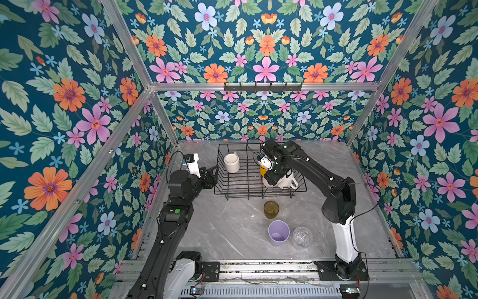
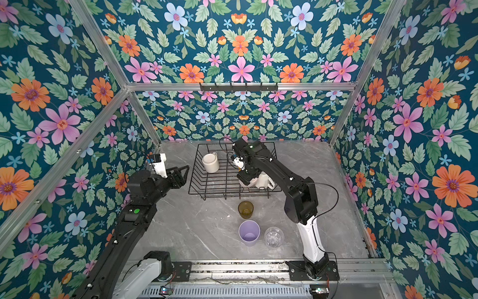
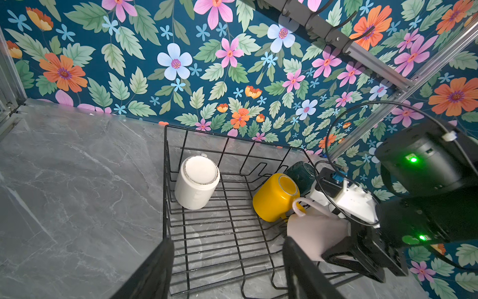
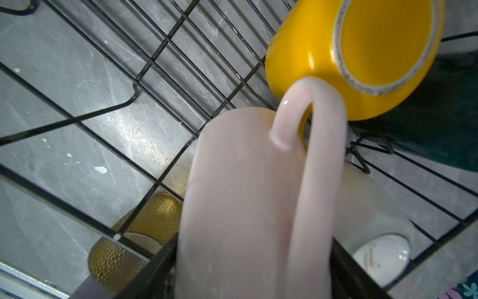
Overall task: Load cups into a dish rack
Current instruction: Pick up the cup from the bottom-center of the table.
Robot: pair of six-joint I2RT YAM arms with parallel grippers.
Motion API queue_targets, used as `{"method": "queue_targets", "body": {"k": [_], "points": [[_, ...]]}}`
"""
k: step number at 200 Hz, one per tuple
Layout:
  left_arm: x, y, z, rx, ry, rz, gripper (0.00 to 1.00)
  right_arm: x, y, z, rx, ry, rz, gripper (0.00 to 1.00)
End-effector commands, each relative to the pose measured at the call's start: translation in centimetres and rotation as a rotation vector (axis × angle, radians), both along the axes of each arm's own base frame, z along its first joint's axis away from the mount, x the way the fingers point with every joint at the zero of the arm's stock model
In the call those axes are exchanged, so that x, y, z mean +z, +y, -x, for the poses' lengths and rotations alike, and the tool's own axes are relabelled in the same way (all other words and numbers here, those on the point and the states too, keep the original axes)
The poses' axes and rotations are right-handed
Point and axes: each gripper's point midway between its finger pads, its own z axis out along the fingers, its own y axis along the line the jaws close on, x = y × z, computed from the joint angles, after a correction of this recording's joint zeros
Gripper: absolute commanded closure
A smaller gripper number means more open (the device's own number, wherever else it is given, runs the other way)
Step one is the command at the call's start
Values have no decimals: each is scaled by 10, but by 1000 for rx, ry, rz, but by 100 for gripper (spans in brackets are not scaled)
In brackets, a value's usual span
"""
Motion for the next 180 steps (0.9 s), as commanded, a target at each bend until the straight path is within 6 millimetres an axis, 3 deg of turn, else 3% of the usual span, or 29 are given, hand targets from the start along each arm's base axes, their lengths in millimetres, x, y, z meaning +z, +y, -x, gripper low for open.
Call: {"method": "queue_targets", "body": {"k": [1,63,114,180], "points": [[2,1,0,-2,-13,-12,32,14,-5,6,1,-11,-2,74],[2,1,0,-4,-14,-10,32,22,-7,19,42,5,-4,74],[1,0,1,-8,-11,-9,32,13,-2,27,70,42,6,74],[0,1,2,-6,-12,-7,32,-6,5,22,72,78,30,74]]}}
